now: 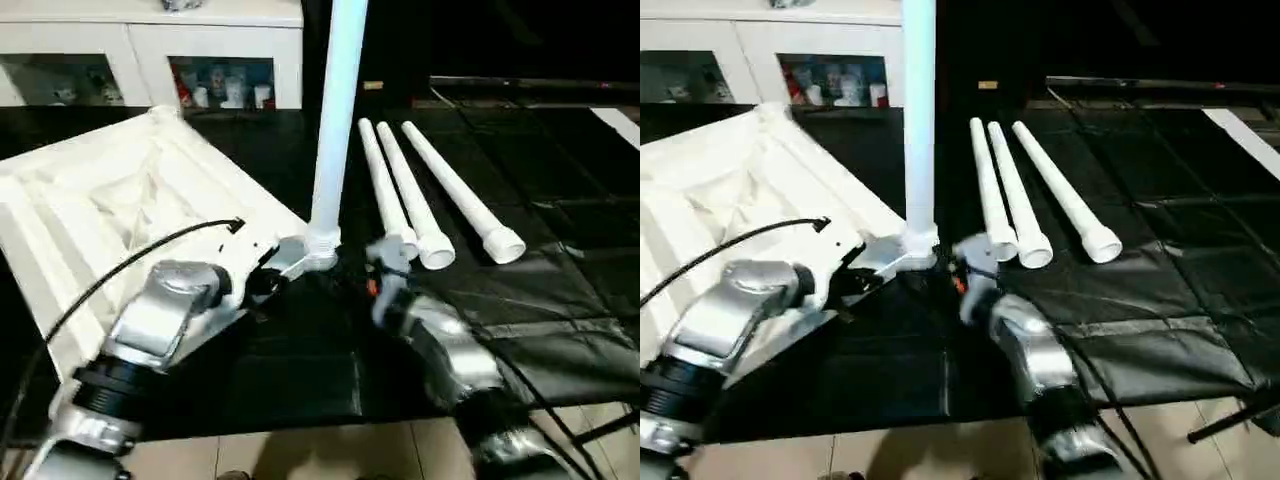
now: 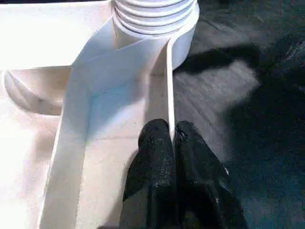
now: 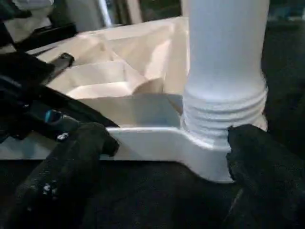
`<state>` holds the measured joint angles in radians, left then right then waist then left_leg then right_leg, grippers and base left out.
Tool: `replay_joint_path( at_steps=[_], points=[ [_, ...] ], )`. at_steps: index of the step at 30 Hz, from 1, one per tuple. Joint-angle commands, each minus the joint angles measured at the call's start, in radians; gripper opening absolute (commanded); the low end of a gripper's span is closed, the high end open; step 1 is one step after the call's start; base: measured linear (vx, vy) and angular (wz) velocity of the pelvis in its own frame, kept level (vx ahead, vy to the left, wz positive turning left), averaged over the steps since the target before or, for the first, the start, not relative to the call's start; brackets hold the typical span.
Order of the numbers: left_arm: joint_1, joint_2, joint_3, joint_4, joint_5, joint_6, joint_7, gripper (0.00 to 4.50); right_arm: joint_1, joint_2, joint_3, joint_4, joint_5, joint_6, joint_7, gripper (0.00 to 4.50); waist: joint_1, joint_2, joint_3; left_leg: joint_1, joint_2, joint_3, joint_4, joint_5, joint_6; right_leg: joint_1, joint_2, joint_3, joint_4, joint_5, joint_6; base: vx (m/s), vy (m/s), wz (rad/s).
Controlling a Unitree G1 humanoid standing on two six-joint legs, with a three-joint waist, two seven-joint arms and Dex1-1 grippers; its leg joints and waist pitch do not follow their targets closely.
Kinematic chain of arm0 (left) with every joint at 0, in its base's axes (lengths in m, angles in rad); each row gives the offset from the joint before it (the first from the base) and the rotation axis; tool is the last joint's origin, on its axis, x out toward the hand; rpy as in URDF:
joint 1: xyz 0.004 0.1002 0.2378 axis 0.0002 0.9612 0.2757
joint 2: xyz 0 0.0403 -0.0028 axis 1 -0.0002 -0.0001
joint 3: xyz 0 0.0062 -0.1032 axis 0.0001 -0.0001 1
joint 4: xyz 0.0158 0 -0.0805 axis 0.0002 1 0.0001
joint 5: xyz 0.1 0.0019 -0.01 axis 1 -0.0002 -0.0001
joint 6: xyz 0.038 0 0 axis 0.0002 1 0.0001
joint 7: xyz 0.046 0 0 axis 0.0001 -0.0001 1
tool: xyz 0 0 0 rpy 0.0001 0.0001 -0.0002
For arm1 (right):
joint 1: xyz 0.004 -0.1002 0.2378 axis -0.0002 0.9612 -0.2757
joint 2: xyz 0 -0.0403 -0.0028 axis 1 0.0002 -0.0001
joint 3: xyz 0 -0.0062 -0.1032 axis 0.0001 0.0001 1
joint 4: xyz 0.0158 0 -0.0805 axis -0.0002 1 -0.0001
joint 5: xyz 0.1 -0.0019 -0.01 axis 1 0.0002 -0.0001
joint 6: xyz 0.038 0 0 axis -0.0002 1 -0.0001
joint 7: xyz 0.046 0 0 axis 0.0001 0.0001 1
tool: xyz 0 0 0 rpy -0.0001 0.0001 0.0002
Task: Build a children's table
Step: Rotate leg to tighten
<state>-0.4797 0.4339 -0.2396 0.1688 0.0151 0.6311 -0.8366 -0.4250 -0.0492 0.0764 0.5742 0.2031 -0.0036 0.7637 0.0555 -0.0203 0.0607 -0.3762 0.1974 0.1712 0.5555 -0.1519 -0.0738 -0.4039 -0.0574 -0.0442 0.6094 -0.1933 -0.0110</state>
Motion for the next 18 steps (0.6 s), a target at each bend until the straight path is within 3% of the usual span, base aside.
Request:
replay_joint_path(
  at_steps=[1, 5, 9, 10, 18],
  points=[
    [0.005, 0.024, -0.061, 0.017, 0.006, -0.051, -0.087, 0.00, 0.002, -0.022, -0.014, -0.065, 0.025, 0.014, 0.034, 4.48, 0.005, 0.016, -0.065, 0.015, 0.030, -0.004, -0.055, -0.244, 0.026, 0.051, -0.067, 0.043, -0.074, -0.132, -0.221, 0.000, 0.000, 0.00],
    [0.012, 0.070, -0.099, 0.038, 0.013, -0.136, -0.173, 0.00, 0.003, -0.080, -0.006, -0.119, 0.020, 0.035, 0.092, 4.48, 0.016, 0.015, -0.065, 0.020, 0.030, -0.004, -0.054, -0.250, 0.016, 0.049, -0.066, 0.043, -0.074, -0.153, -0.206, 0.000, 0.000, 0.00],
    [0.014, 0.110, -0.119, 0.059, -0.006, -0.217, -0.274, 0.00, 0.002, -0.175, 0.032, -0.174, 0.021, 0.065, 0.207, 4.48, 0.035, 0.010, -0.067, 0.022, 0.029, 0.000, -0.050, -0.216, 0.021, 0.050, -0.065, 0.044, -0.068, -0.114, -0.201, 0.000, 0.000, 0.00],
    [0.015, 0.127, -0.129, 0.064, -0.012, -0.269, -0.321, 0.00, -0.002, -0.211, 0.052, -0.188, 0.021, 0.076, 0.266, 4.48, 0.037, 0.010, -0.068, 0.020, 0.028, -0.001, -0.049, -0.209, 0.024, 0.051, -0.066, 0.043, -0.067, -0.104, -0.204, 0.000, 0.000, 0.00],
    [0.011, 0.178, -0.184, 0.068, -0.011, -0.364, -0.449, 0.00, -0.027, -0.291, 0.147, -0.178, -0.026, 0.062, 0.441, 4.48, 0.043, 0.004, -0.069, 0.019, 0.030, -0.002, -0.047, -0.212, 0.026, 0.052, -0.069, 0.041, -0.064, -0.131, -0.209, 0.000, 0.000, 0.00]
  ],
)
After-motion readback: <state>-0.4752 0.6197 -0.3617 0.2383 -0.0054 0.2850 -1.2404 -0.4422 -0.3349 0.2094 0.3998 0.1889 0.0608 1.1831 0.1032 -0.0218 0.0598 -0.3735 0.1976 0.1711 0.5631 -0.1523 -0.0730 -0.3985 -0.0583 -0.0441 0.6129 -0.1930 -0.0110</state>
